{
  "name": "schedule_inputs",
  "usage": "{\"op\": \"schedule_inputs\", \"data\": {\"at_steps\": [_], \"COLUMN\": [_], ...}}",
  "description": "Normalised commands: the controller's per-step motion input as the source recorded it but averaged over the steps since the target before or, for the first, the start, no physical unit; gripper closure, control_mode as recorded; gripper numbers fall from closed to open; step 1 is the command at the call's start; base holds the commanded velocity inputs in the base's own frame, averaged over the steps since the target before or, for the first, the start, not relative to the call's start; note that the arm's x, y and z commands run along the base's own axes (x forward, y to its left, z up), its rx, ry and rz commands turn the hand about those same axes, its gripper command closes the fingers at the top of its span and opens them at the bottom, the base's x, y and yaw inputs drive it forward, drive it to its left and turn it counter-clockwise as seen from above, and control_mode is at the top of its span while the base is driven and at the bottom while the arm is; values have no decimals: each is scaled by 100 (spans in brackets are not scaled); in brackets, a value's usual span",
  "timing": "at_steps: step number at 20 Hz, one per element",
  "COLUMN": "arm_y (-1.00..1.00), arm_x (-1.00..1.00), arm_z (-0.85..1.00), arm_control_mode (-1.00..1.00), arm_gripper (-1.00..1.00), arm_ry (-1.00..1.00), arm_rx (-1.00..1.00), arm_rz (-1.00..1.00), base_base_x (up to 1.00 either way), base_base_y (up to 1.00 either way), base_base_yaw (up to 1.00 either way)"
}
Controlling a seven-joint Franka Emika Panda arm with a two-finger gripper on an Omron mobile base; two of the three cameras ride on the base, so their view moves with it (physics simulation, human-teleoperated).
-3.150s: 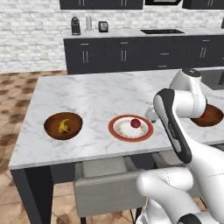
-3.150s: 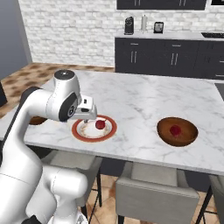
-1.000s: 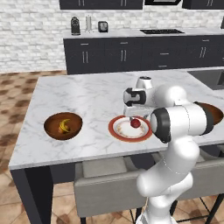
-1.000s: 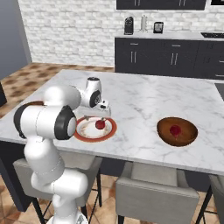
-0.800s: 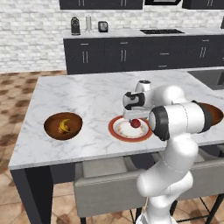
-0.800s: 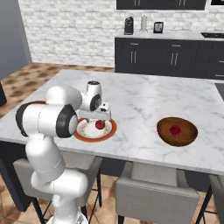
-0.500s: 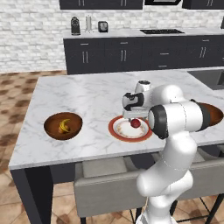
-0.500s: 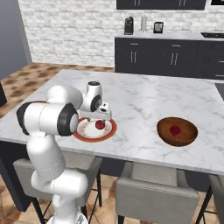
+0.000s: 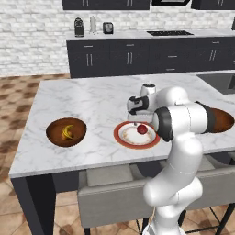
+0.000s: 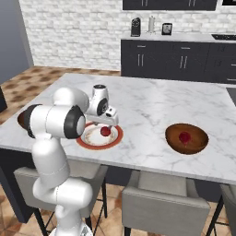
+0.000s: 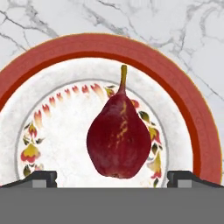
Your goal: Take the fruits from the plate on the dining counter and place two fruits in each bowl.
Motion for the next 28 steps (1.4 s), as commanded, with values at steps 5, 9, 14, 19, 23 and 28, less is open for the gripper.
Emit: {"op": "schedule_inputs", "data": {"at_steps": [5, 9, 14, 19, 23, 28], "arm_y": [-5, 0, 0, 0, 0, 0], "arm_x": [0, 0, 3, 4, -1, 0], "arm_z": [-18, -29, -3, -5, -15, -22], "arm_control_mode": [-100, -100, -100, -100, -100, -100], "arm_gripper": [-100, -100, -100, -100, -100, -100], "arm_ry": [11, 9, 0, 0, 1, 0], "arm_rx": [0, 0, 0, 0, 0, 0], "arm_rz": [0, 0, 0, 0, 0, 0], "base_base_x": [0, 0, 0, 0, 0, 0], "base_base_y": [0, 0, 0, 0, 0, 0], "base_base_yaw": [0, 0, 0, 0, 0, 0]}}
